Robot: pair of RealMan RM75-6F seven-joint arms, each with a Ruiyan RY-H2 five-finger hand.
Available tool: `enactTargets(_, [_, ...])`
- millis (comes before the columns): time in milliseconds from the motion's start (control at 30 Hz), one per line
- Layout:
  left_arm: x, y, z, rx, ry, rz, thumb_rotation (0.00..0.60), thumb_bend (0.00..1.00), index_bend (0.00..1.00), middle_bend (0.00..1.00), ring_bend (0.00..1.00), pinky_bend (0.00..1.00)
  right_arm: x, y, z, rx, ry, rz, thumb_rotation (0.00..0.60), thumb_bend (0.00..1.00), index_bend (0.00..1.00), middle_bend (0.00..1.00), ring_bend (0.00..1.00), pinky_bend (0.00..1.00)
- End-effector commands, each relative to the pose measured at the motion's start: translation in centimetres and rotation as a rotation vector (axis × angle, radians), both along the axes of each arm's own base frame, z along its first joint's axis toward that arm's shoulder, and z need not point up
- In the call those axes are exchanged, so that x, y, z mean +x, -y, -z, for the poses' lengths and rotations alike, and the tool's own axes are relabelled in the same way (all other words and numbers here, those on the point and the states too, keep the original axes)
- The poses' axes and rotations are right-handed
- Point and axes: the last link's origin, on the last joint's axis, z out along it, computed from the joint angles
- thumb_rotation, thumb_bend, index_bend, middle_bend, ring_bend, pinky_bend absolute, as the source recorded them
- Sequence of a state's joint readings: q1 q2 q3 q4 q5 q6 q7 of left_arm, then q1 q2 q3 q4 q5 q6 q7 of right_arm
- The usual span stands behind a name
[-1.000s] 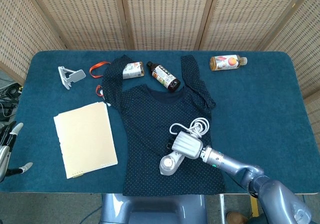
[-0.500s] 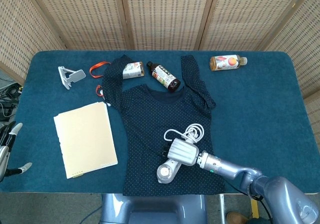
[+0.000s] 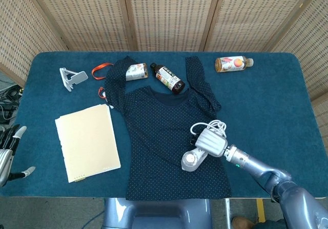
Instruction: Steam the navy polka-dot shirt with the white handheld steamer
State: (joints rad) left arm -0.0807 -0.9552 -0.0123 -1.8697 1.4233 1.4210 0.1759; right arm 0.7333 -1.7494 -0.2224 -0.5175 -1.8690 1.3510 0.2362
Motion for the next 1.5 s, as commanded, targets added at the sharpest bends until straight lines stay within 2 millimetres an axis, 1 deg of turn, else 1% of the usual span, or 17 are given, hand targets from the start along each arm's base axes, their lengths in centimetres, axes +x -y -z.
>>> enactTargets(33, [0.1,0.0,0.1,-0.002,-0.002,0.004,0.600,0.00,0.00,0.00,0.00,0.00,-1.9,0.8,-1.3,-0.047,-0.004,0.078,0.600,1.00,0.82,0.63,0.64,0.94])
enactTargets(200, [0.1,0.1,0.1,0.000,0.000,0.001,0.600,0.00,0.00,0.00,0.00,0.00,-2.8,1.5,-2.2,-0.068,0.005,0.122,0.600,1.00,0.82,0.63,0.65,0.94])
enactTargets(267, [0.1,0.1,0.1,-0.001,0.001,0.001,0.600,0.00,0.00,0.00,0.00,0.00,-2.8,1.4,-2.3,-0.062,0.002,0.113,0.600,1.00,0.82,0.63,0.65,0.94])
enactTargets(400, [0.1,0.1,0.1,-0.002,0.002,0.004,0.600,0.00,0.00,0.00,0.00,0.00,-2.3,0.7,-1.7,-0.022,0.012,0.075,0.600,1.00,0.82,0.63,0.65,0.94])
enactTargets(800, [0.0,0.1,0.0,0.000,0.008,0.001,0.600,0.00,0.00,0.00,0.00,0.00,1.5,-2.7,1.5,0.130,0.073,-0.104,0.600,1.00,0.82,0.63,0.65,0.94])
enactTargets(933, [-0.1,0.1,-0.1,0.002,0.009,-0.001,0.600,0.00,0.00,0.00,0.00,0.00,2.5,-3.8,2.0,0.174,0.087,-0.141,0.600,1.00,0.82,0.63,0.65,0.94])
enactTargets(1067, [-0.1,0.1,-0.1,0.001,0.009,0.000,0.600,0.00,0.00,0.00,0.00,0.00,3.1,-4.8,2.2,0.205,0.092,-0.170,0.600,1.00,0.82,0.63,0.65,0.94])
enactTargets(1300, [0.0,0.1,0.0,-0.002,0.005,0.000,0.600,0.00,0.00,0.00,0.00,0.00,3.3,-6.0,2.2,0.225,0.078,-0.194,0.600,1.00,0.82,0.63,0.65,0.94])
enactTargets(1500, [0.0,0.1,0.1,-0.005,0.002,0.001,0.600,0.00,0.00,0.00,0.00,0.00,2.3,-5.2,1.4,0.184,0.052,-0.166,0.600,1.00,0.82,0.63,0.64,0.94])
